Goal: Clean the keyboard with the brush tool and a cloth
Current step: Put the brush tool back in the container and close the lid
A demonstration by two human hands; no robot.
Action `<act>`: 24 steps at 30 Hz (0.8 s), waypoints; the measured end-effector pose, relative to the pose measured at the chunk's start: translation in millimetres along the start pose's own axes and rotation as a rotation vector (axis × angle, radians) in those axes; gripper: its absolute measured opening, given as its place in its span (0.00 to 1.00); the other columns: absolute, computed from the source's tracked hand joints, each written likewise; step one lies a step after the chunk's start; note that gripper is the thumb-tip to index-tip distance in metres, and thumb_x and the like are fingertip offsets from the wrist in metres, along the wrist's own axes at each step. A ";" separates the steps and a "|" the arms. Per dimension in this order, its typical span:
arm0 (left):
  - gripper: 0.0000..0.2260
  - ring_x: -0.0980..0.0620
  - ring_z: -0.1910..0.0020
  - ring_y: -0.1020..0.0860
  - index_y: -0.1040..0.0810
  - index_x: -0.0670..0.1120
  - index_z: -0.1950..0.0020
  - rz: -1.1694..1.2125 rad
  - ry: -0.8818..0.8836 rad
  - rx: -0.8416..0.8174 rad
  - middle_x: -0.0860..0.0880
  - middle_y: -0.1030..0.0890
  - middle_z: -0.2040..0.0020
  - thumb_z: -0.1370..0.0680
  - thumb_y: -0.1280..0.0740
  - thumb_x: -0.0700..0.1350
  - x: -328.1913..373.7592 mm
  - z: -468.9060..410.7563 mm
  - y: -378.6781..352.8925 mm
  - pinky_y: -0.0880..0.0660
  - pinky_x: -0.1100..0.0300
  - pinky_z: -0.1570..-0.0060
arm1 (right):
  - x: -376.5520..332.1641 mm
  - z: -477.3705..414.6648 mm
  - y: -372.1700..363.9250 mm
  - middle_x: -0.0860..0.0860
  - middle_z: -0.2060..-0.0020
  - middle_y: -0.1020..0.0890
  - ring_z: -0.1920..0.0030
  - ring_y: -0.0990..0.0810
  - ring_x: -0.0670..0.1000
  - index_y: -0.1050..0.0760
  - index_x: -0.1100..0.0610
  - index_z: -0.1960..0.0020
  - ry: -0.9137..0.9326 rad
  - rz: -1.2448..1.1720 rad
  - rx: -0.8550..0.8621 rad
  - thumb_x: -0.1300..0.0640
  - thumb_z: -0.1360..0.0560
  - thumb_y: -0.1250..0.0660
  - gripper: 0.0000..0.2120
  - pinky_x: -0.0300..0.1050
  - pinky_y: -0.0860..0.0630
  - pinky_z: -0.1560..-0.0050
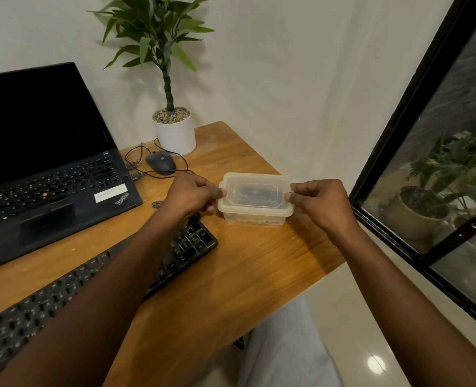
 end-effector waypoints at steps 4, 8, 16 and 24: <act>0.10 0.40 0.62 0.19 0.15 0.35 0.49 -0.003 0.069 -0.023 0.29 0.15 0.53 0.25 0.21 0.39 -4.5 -0.2 0.3 0.17 0.56 0.66 | 1.3 2.8 -0.1 0.53 0.39 0.12 0.42 0.13 0.52 0.15 0.58 0.35 -0.004 0.007 -0.035 0.55 0.24 0.20 0.19 0.61 0.14 0.41; 0.15 0.41 0.59 0.19 0.18 0.36 0.44 0.011 0.165 -0.057 0.32 0.15 0.50 0.25 0.20 0.42 -11.1 -5.5 -0.9 0.15 0.49 0.55 | 8.3 3.2 12.4 0.51 0.47 0.11 0.50 0.11 0.53 0.14 0.54 0.38 -0.058 -0.070 0.007 0.52 0.19 0.26 0.12 0.60 0.13 0.45; 0.13 0.46 0.63 0.19 0.18 0.38 0.48 0.063 0.256 -0.063 0.39 0.17 0.58 0.20 0.24 0.48 -7.6 -4.6 -12.5 0.15 0.49 0.56 | 27.7 14.6 -1.4 0.58 0.49 0.12 0.55 0.09 0.58 0.19 0.59 0.42 -0.376 -0.255 -0.117 0.46 0.17 0.30 0.16 0.56 0.12 0.48; 0.14 0.49 0.65 0.15 0.19 0.41 0.39 0.204 0.330 -0.104 0.42 0.16 0.51 0.16 0.31 0.51 -10.4 1.3 -21.5 0.14 0.49 0.56 | 25.1 15.6 -17.8 0.59 0.45 0.12 0.53 0.09 0.58 0.19 0.60 0.37 -0.469 -0.414 -0.175 0.49 0.17 0.29 0.16 0.55 0.12 0.46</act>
Point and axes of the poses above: each hand's wrist, its own z-axis away from the middle knuckle, its own y-axis out of the back of the hand, x = y × z, the point moved 7 cm from there along -z, towards the middle knuckle
